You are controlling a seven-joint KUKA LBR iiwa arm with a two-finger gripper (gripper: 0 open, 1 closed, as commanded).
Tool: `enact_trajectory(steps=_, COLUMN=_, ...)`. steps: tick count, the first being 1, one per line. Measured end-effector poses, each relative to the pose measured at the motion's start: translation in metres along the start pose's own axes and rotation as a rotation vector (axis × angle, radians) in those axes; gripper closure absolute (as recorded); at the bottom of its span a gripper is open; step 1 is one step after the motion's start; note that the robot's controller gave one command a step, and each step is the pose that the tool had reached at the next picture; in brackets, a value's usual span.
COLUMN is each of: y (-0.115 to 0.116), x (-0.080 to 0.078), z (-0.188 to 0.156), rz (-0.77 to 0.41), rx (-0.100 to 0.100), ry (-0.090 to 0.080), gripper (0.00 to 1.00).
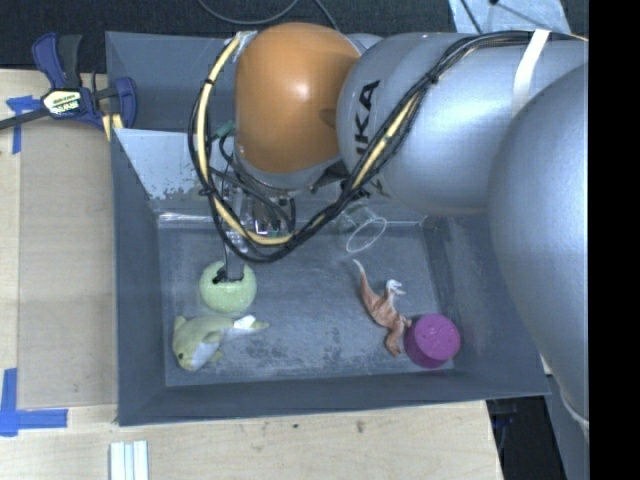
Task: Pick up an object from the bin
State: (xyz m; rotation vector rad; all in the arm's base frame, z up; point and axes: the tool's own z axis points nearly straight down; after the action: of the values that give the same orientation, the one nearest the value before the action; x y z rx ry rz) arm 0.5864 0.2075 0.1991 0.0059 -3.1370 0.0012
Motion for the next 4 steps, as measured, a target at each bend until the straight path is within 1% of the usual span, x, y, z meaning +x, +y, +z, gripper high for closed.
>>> enact_trajectory(steps=1, y=-0.001, x=-0.001, z=-0.005, rz=0.003, rx=-0.002, ry=-0.008, gripper=0.00)
enact_trajectory(steps=2, y=-0.023, x=-0.002, z=0.059, rz=-0.019, rx=-0.003, ry=-0.012, gripper=0.00)
enact_trajectory(steps=3, y=-0.038, x=0.002, z=0.076, rz=0.006, rx=-0.001, ry=-0.003, gripper=0.00)
enact_trajectory(steps=4, y=-0.036, x=-0.004, z=0.071, rz=-0.035, rx=-0.002, ry=-0.011, gripper=0.00)
